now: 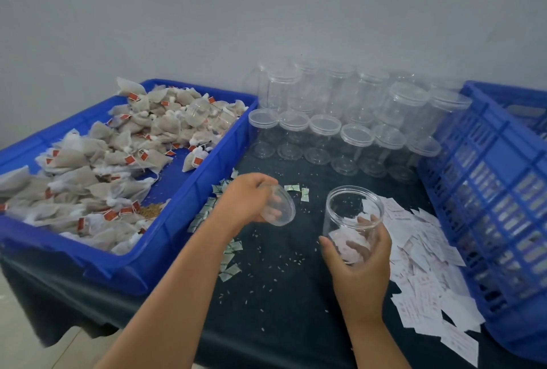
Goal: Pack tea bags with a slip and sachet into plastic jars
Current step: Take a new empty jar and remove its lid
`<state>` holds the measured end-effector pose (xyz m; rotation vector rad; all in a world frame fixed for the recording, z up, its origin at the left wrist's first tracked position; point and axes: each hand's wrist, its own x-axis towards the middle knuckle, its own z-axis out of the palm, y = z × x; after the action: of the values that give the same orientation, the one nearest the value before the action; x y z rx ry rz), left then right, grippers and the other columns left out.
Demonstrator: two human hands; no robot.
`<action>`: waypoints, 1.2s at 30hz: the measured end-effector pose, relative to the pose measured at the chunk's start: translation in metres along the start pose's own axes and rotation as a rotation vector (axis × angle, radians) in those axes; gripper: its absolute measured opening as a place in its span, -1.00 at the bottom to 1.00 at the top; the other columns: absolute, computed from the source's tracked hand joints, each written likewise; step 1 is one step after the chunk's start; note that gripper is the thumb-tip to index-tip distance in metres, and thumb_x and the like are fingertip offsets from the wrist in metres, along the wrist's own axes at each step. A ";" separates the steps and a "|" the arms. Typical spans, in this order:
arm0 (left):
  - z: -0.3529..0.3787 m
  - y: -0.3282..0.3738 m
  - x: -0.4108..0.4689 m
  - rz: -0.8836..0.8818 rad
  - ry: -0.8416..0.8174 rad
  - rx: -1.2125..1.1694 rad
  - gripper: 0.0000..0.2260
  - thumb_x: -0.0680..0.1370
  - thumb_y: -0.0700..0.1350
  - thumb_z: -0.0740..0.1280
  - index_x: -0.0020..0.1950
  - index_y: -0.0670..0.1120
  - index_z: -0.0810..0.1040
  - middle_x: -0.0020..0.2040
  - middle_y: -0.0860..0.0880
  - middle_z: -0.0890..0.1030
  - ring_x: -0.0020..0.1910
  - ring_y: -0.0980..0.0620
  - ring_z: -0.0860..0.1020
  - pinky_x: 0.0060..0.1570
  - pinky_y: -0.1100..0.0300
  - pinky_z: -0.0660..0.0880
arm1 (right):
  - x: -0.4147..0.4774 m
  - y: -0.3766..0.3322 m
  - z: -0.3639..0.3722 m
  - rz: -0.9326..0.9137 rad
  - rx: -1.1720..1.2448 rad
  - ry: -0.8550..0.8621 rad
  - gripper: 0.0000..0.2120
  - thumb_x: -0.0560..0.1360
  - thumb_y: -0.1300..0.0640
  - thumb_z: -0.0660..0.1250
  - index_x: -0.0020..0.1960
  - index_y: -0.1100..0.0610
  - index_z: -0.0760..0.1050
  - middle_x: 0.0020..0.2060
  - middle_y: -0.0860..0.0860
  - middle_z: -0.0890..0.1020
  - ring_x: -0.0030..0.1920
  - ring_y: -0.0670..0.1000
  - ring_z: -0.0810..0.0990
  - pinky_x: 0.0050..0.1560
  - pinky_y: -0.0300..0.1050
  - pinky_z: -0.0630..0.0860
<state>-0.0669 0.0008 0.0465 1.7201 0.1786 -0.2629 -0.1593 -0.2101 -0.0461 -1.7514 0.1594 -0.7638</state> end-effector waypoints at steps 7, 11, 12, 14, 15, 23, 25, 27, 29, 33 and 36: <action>0.021 -0.065 0.025 0.310 0.212 0.879 -0.64 0.55 0.06 0.47 0.36 0.19 0.62 0.19 0.02 0.57 0.22 -0.04 0.52 0.19 0.09 0.50 | -0.003 -0.002 0.001 0.046 -0.030 -0.191 -0.09 0.19 -0.33 0.65 0.46 -0.14 0.43 0.27 -0.29 0.61 0.07 -0.18 0.68 0.08 -0.09 0.63; 0.022 -0.057 0.015 0.404 0.277 1.019 -0.53 0.53 0.18 0.48 0.41 0.12 0.56 0.22 0.03 0.48 0.25 -0.01 0.44 0.27 0.07 0.45 | -0.006 -0.003 -0.002 0.006 -0.057 -0.278 -0.06 0.16 -0.39 0.59 0.47 -0.21 0.41 0.29 -0.39 0.58 0.08 -0.23 0.69 0.04 -0.13 0.62; 0.020 -0.049 0.008 0.428 0.282 0.983 -0.55 0.55 0.18 0.46 0.41 0.11 0.56 0.24 0.03 0.48 0.24 -0.01 0.48 0.25 0.06 0.49 | -0.007 -0.003 -0.003 -0.008 -0.066 -0.297 -0.05 0.16 -0.37 0.61 0.49 -0.22 0.40 0.29 -0.40 0.58 0.10 -0.24 0.69 0.05 -0.19 0.60; 0.008 -0.027 -0.009 0.486 0.302 0.887 -0.65 0.59 0.23 0.38 0.32 0.15 0.58 0.24 0.08 0.52 0.16 0.07 0.55 0.13 0.05 0.57 | -0.008 -0.004 -0.003 -0.021 -0.083 -0.333 -0.03 0.16 -0.33 0.64 0.51 -0.22 0.39 0.30 -0.41 0.58 0.16 -0.22 0.69 0.08 -0.28 0.58; -0.003 -0.014 -0.018 0.521 0.327 0.846 -0.73 0.60 0.26 0.34 0.23 0.19 0.60 0.19 0.13 0.55 0.07 0.12 0.58 0.03 0.08 0.58 | -0.008 -0.005 -0.003 -0.020 -0.082 -0.352 -0.03 0.16 -0.31 0.65 0.51 -0.24 0.39 0.30 -0.41 0.58 0.17 -0.22 0.69 0.09 -0.29 0.60; -0.172 0.054 -0.041 0.004 0.180 1.264 -0.80 0.62 -0.14 0.33 0.19 0.05 0.64 0.18 0.02 0.65 0.08 -0.04 0.64 -0.02 0.06 0.56 | -0.012 -0.008 0.000 0.039 -0.051 -0.375 -0.05 0.12 -0.30 0.67 0.45 -0.39 0.37 0.29 -0.41 0.59 0.13 -0.13 0.72 0.26 0.25 0.64; -0.188 0.040 -0.039 -0.328 -0.129 1.351 -0.50 0.52 -0.15 0.46 0.43 0.16 0.51 0.29 -0.04 0.62 0.06 -0.05 0.68 0.00 0.05 0.64 | -0.012 -0.013 0.001 0.049 -0.055 -0.361 -0.07 0.10 -0.33 0.65 0.41 -0.46 0.35 0.25 -0.45 0.57 0.09 -0.17 0.70 0.23 0.19 0.63; -0.186 0.021 -0.036 -0.549 -0.357 1.307 -0.24 0.37 -0.22 0.50 0.52 0.21 0.40 0.14 -0.16 0.70 -0.11 -0.07 0.70 -0.03 -0.01 0.70 | -0.012 -0.017 0.002 0.054 -0.051 -0.358 -0.09 0.09 -0.34 0.63 0.38 -0.50 0.33 0.23 -0.50 0.54 0.06 -0.24 0.67 0.17 0.09 0.61; -0.181 0.004 -0.031 -0.535 -0.361 1.409 -0.18 0.35 -0.25 0.46 0.54 0.24 0.34 -0.01 -0.10 0.71 -0.19 -0.05 0.67 -0.22 0.08 0.63 | -0.012 -0.020 0.002 0.052 -0.040 -0.362 -0.12 0.09 -0.33 0.62 0.34 -0.57 0.32 0.19 -0.58 0.53 0.02 -0.31 0.67 0.07 -0.10 0.56; -0.181 -0.018 -0.020 -0.353 -0.270 1.468 -0.43 0.46 -0.26 0.38 0.43 0.12 0.49 -0.05 0.01 0.71 -0.15 -0.03 0.72 -0.20 0.10 0.61 | -0.012 -0.021 0.003 0.034 -0.025 -0.367 -0.16 0.11 -0.29 0.63 0.31 -0.57 0.34 0.17 -0.57 0.55 0.02 -0.33 0.67 0.01 -0.21 0.51; -0.183 -0.019 -0.012 -0.169 -0.101 1.470 -0.74 0.56 -0.12 0.36 0.25 -0.01 0.57 0.04 0.01 0.62 0.02 -0.06 0.60 -0.05 0.09 0.51 | -0.011 -0.016 0.003 0.042 -0.024 -0.367 -0.16 0.12 -0.30 0.64 0.33 -0.52 0.37 0.20 -0.46 0.59 0.01 -0.23 0.71 0.00 -0.20 0.54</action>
<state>-0.0702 0.1847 0.0596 3.1364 0.0297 -0.7137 -0.1708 -0.1975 -0.0369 -1.8728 -0.0433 -0.4016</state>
